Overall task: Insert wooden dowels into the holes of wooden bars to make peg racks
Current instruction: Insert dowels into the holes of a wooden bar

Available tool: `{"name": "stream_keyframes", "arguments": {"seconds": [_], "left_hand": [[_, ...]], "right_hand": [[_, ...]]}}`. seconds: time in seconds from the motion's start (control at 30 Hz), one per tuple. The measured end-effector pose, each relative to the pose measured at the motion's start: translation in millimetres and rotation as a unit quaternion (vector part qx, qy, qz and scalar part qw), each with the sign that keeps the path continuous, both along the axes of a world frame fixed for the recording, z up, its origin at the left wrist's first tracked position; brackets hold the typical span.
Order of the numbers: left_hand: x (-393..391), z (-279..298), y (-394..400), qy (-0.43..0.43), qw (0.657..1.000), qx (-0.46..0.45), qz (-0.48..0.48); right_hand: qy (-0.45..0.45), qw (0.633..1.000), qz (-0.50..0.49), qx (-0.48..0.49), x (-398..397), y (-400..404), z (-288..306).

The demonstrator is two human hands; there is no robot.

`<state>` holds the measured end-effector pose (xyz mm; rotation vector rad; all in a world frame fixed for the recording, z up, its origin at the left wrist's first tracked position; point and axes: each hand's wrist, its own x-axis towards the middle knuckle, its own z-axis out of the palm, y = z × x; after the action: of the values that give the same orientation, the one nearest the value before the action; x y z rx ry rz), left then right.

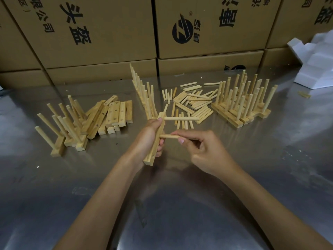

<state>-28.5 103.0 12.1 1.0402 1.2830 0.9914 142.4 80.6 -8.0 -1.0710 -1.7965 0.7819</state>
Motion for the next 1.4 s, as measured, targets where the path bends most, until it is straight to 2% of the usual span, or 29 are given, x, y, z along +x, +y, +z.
{"name": "stream_keyframes", "arguments": {"seconds": [0.13, 0.23, 0.4, 0.57, 0.63, 0.7, 0.8, 0.83, 0.97, 1.03, 1.1, 1.17, 1.3, 1.4], "left_hand": [[1.1, -3.3, -0.3, 0.038, 0.999, 0.025, -0.026], [3.5, -6.8, -1.9, 0.061, 0.997, 0.033, -0.041], [9.7, -2.0, -4.1, -0.088, 0.995, 0.053, 0.003], [7.9, 4.4, -6.3, -0.066, 0.995, 0.078, 0.022], [5.5, 5.9, -5.0, -0.048, 0.996, 0.074, 0.028], [3.7, 6.1, -3.6, -0.035, 0.997, 0.070, 0.028], [2.3, 5.3, -1.9, -0.056, 0.997, 0.057, 0.025], [1.7, 4.8, -1.2, -0.068, 0.996, 0.055, 0.024], [-1.3, 3.2, 0.8, -0.085, 0.995, 0.041, 0.031], [0.7, 2.3, -0.7, -0.082, 0.996, 0.033, 0.017], [6.7, 0.9, -2.6, -0.067, 0.998, 0.020, -0.001], [12.7, -0.5, -3.8, -0.053, 0.999, 0.006, -0.012], [15.3, -1.3, -4.4, -0.037, 0.999, 0.001, -0.011], [13.0, -1.6, -4.8, -0.026, 1.000, 0.013, -0.002]], "right_hand": [[-0.038, 0.995, -0.024, 0.094, -0.1, 0.3, 0.3], [-0.040, 0.992, -0.050, 0.111, -2.9, 1.7, -4.9], [0.098, 0.992, -0.049, 0.063, -11.2, -0.4, -8.7], [0.095, 0.993, -0.041, 0.060, -14.2, -0.6, -3.8], [0.067, 0.996, -0.045, 0.040, -11.7, 3.2, -5.2], [0.002, 0.999, -0.029, 0.036, -7.3, 4.9, -5.4], [-0.128, 0.990, -0.016, 0.065, -2.3, 3.7, -4.0], [-0.136, 0.988, -0.022, 0.072, -1.5, 3.1, -2.0], [0.051, 0.994, -0.049, 0.086, -1.4, 2.4, 11.9], [0.164, 0.985, -0.022, 0.047, -2.3, 0.6, 16.8], [0.240, 0.971, -0.002, -0.013, -3.8, -0.7, 16.5], [0.242, 0.969, -0.002, -0.048, -5.4, -1.0, 13.7], [0.181, 0.982, -0.004, -0.060, -5.1, 1.7, 10.3], [0.167, 0.983, 0.012, -0.068, -4.4, 1.3, 9.0]]}}
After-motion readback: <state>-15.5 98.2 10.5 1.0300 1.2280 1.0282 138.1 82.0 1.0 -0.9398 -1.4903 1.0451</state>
